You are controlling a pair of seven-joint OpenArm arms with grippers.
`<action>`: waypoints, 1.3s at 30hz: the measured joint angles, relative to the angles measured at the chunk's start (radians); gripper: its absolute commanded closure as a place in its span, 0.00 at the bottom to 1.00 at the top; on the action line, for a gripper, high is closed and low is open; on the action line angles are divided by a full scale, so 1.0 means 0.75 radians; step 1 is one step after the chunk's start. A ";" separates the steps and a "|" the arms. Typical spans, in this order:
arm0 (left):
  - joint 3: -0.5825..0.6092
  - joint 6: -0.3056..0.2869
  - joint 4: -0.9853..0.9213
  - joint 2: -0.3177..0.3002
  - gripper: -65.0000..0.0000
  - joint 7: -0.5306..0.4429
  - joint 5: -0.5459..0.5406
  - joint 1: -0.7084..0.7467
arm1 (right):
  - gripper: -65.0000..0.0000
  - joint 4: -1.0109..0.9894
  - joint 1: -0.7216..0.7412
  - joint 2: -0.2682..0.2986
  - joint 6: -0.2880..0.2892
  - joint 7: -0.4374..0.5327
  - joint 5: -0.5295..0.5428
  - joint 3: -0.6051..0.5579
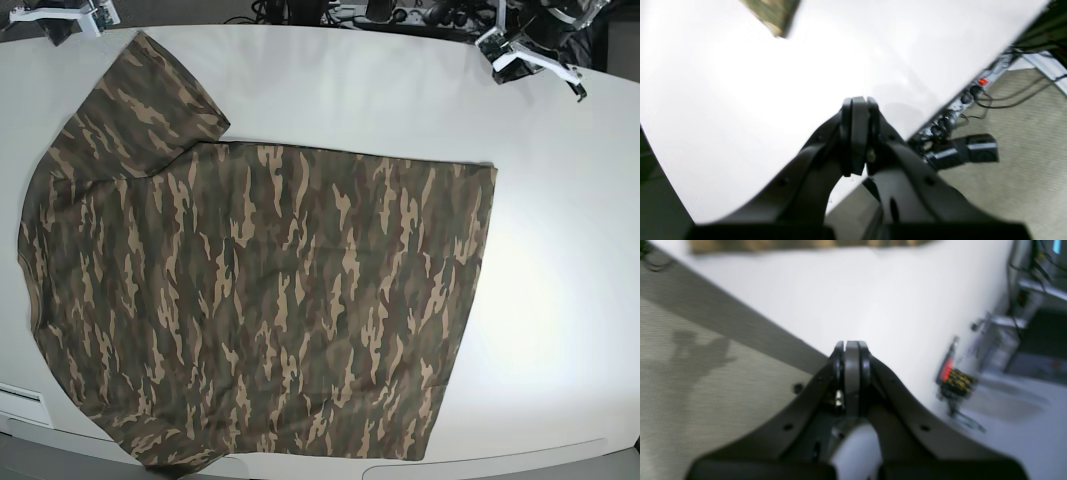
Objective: Fold the T-shirt properly
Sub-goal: 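Move both grippers down to the shirt's collar-side corners and grasp them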
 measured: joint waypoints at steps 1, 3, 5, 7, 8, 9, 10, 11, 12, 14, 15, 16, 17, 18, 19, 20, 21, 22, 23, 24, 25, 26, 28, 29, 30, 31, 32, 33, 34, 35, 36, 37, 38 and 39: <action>0.001 -0.006 0.000 -0.009 1.00 -0.010 0.000 -0.018 | 1.00 0.000 -0.001 0.001 -0.003 0.038 -0.001 0.031; 0.001 -0.039 0.000 -0.022 1.00 -0.060 0.012 -0.063 | 1.00 0.000 0.002 0.002 -0.002 0.113 0.021 0.078; 0.001 -0.116 0.000 -0.034 1.00 -0.127 0.014 -0.131 | 1.00 0.000 0.025 0.001 0.078 0.145 0.122 0.110; 0.001 -0.198 0.001 -0.042 1.00 -0.190 0.010 -0.198 | 1.00 -0.001 0.119 -0.008 0.194 0.172 0.245 0.117; 0.003 -0.231 0.000 -0.062 1.00 -0.210 0.001 -0.229 | 1.00 -0.001 0.172 -0.007 0.240 0.204 0.305 0.119; 0.003 -0.260 0.000 -0.086 1.00 -0.237 -0.003 -0.257 | 1.00 -0.001 0.224 -0.004 0.284 0.231 0.367 0.121; 0.003 -0.274 -0.014 -0.107 1.00 -0.295 -0.011 -0.288 | 1.00 -0.001 0.267 -0.001 0.324 0.241 0.423 0.120; 0.003 -0.286 -0.054 -0.128 1.00 -0.359 -0.009 -0.323 | 1.00 0.000 0.298 -0.001 0.348 0.245 0.470 0.119; 0.004 -0.317 -0.109 -0.151 1.00 -0.400 -0.009 -0.362 | 1.00 -0.001 0.314 -0.004 0.358 0.240 0.494 0.117; 0.006 -0.436 -0.237 -0.225 1.00 -0.478 0.007 -0.433 | 1.00 -0.001 0.328 -0.003 0.360 0.239 0.525 0.120; 0.007 -0.501 -0.301 -0.255 1.00 -0.545 0.013 -0.470 | 1.00 -0.001 0.332 -0.007 0.358 0.245 0.524 0.120; 0.015 -0.552 -0.357 -0.284 0.97 -0.612 0.013 -0.509 | 1.00 -0.001 0.331 -0.011 0.359 0.262 0.524 0.120; 0.024 -0.605 -0.411 -0.315 0.89 -0.677 0.010 -0.548 | 1.00 -0.001 0.329 -0.013 0.363 0.269 0.526 0.120; 0.034 -0.647 -0.459 -0.349 0.80 -0.731 0.010 -0.585 | 1.00 -0.001 0.328 -0.013 0.364 0.269 0.529 0.119; 0.047 -0.681 -0.505 -0.385 0.69 -0.776 0.011 -0.625 | 1.00 -0.001 0.329 -0.011 0.363 0.268 0.528 0.119; 0.061 -0.702 -0.543 -0.415 0.59 -0.814 0.020 -0.662 | 1.00 -0.001 0.329 -0.009 0.359 0.268 0.526 0.119; 0.079 -0.712 -0.573 -0.440 0.51 -0.851 0.018 -0.696 | 1.00 -0.001 0.329 -0.009 0.359 0.266 0.525 0.120; 0.106 -0.712 -0.596 -0.462 0.46 -0.887 0.013 -0.729 | 1.00 -0.001 0.330 -0.010 0.359 0.264 0.525 0.120; 0.146 -0.712 -0.610 -0.482 0.45 -0.899 0.008 -0.757 | 1.00 -0.001 0.331 -0.012 0.359 0.264 0.525 0.120; 0.196 -0.712 -0.626 -0.496 0.45 -0.899 0.015 -0.790 | 1.00 -0.001 0.330 -0.012 0.362 0.264 0.526 0.120; 0.256 -0.712 -0.644 -0.503 0.45 -0.897 0.031 -0.824 | 1.00 -0.001 0.331 -0.011 0.363 0.264 0.528 0.120; 0.320 -0.712 -0.661 -0.507 0.45 -0.892 0.065 -0.864 | 1.00 -0.001 0.332 -0.012 0.360 0.264 0.527 0.120; 0.467 -0.654 -0.691 -0.507 0.45 -0.892 0.101 -0.957 | 1.00 -0.001 0.335 -0.014 0.359 0.265 0.529 0.120; 0.541 -0.613 -0.706 -0.507 0.45 -0.900 0.126 -1.010 | 1.00 -0.001 0.335 -0.015 0.359 0.269 0.529 0.120; 0.611 -0.592 -0.718 -0.507 0.45 -0.912 0.135 -1.066 | 1.00 -0.001 0.335 -0.016 0.362 0.269 0.530 0.120; 0.678 -0.568 -0.730 -0.507 0.45 -0.926 0.164 -1.123 | 1.00 -0.001 0.335 -0.016 0.361 0.269 0.537 0.120; 0.744 -0.533 -0.746 -0.507 0.45 -0.934 0.179 -1.178 | 1.00 -0.001 0.335 -0.015 0.362 0.269 0.538 0.120; 0.807 -0.503 -0.761 -0.503 0.45 -0.942 0.195 -1.231 | 1.00 -0.001 0.335 -0.015 0.362 0.269 0.538 0.120; 0.864 -0.488 -0.777 -0.496 0.45 -0.944 0.200 -1.283 | 1.00 -0.001 0.335 -0.015 0.361 0.269 0.538 0.120; 0.917 -0.480 -0.792 -0.486 0.45 -0.949 0.201 -1.334 | 1.00 -0.001 0.335 -0.015 0.358 0.269 0.538 0.120; 0.965 -0.477 -0.809 -0.473 0.45 -0.960 0.207 -1.383 | 1.00 -0.001 0.334 -0.015 0.359 0.268 0.538 0.120; 1.009 -0.470 -0.827 -0.457 0.45 -0.968 0.215 -1.431 | 1.00 -0.001 0.335 -0.015 0.362 0.269 0.538 0.120; 1.053 -0.465 -0.845 -0.438 0.45 -0.969 0.222 -1.478 | 1.00 -0.001 0.335 -0.015 0.361 0.269 0.538 0.120; 1.096 -0.458 -0.863 -0.420 0.45 -0.973 0.237 -1.521 | 1.00 -0.001 0.335 -0.015 0.361 0.269 0.538 0.120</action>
